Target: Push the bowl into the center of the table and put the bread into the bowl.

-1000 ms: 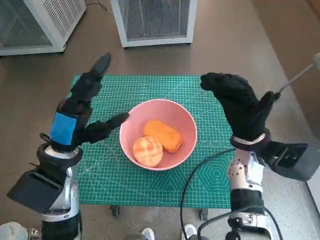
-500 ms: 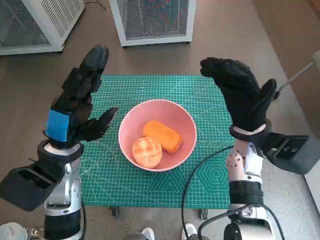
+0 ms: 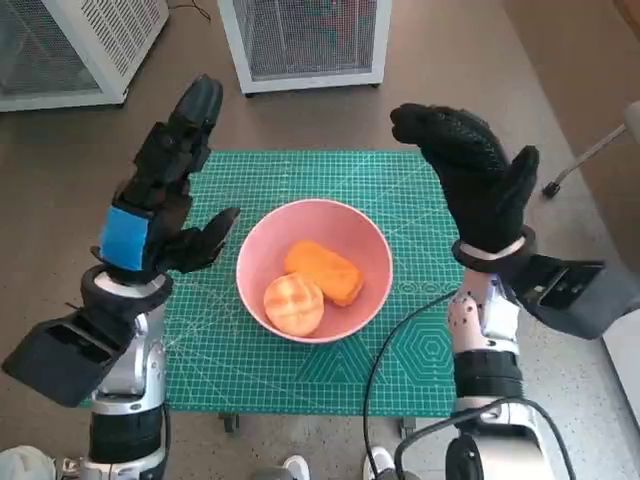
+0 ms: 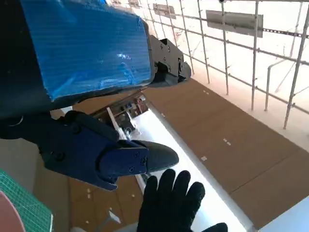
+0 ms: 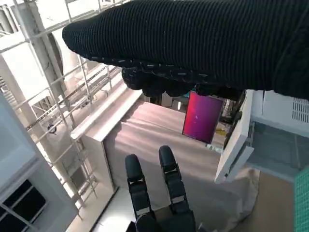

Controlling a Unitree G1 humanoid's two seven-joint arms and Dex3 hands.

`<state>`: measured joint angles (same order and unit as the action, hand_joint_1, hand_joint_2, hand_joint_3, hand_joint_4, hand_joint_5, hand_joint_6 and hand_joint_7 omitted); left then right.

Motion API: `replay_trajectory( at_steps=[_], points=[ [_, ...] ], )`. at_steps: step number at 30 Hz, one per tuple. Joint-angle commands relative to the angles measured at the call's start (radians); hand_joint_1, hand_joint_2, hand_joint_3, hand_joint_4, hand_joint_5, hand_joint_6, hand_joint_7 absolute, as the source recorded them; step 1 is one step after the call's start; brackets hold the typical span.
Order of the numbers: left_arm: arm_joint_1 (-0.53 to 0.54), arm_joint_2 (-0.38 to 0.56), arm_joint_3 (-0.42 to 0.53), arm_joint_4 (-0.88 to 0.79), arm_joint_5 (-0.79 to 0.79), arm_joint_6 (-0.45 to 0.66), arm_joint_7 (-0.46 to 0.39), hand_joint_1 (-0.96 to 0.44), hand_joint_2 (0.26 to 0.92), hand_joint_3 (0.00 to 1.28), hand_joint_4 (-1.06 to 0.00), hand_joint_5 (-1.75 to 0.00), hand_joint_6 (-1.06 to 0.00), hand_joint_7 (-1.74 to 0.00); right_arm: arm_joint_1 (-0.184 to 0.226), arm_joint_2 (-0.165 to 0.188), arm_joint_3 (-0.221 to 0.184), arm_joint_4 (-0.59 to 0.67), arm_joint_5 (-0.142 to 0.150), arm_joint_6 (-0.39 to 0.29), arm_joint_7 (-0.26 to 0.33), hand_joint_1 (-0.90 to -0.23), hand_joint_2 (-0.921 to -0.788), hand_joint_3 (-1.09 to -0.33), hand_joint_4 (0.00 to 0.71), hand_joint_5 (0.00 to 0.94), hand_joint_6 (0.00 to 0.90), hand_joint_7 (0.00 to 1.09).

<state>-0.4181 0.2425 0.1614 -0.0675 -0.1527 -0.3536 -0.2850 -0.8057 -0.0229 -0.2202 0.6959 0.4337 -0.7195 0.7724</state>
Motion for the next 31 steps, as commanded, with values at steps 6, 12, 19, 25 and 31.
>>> replay_trajectory(
  at_steps=[6, 12, 19, 25, 31],
  points=[
    [-0.036, 0.038, -0.007, 0.033, -0.032, -0.007, -0.05, -0.68, 0.921, 0.47, -0.09, 0.0, -0.21, -0.02, 0.005, -0.002, 0.024, 0.005, -0.05, -0.023, -0.046, -0.562, -0.921, -0.534, 0.252, 0.002, 0.39, 0.01],
    [-0.052, 0.046, -0.002, 0.048, -0.064, -0.001, -0.08, -0.68, 0.921, 0.46, -0.08, 0.0, -0.21, -0.02, 0.01, -0.008, 0.036, -0.006, -0.068, -0.024, -0.068, -0.571, -0.921, -0.543, 0.252, 0.001, 0.382, 0.0],
    [-0.066, 0.043, -0.001, 0.051, -0.096, 0.014, -0.099, -0.68, 0.921, 0.46, -0.08, 0.0, -0.21, -0.02, 0.018, -0.012, 0.05, -0.023, -0.085, -0.008, -0.094, -0.584, -0.921, -0.549, 0.253, 0.001, 0.385, 0.0],
    [-0.072, 0.038, -0.002, 0.047, -0.106, 0.024, -0.097, -0.67, 0.921, 0.45, -0.08, 0.0, -0.22, -0.02, 0.029, -0.019, 0.057, -0.049, -0.077, 0.023, -0.1, -0.589, -0.921, -0.548, 0.254, 0.001, 0.387, 0.0],
    [-0.077, 0.029, -0.002, 0.045, -0.109, 0.031, -0.089, -0.65, 0.921, 0.42, -0.11, -0.01, -0.24, -0.03, 0.046, -0.025, 0.064, -0.091, -0.077, 0.056, -0.107, -0.59, -0.921, -0.547, 0.255, 0.002, 0.388, 0.0]
  ],
)
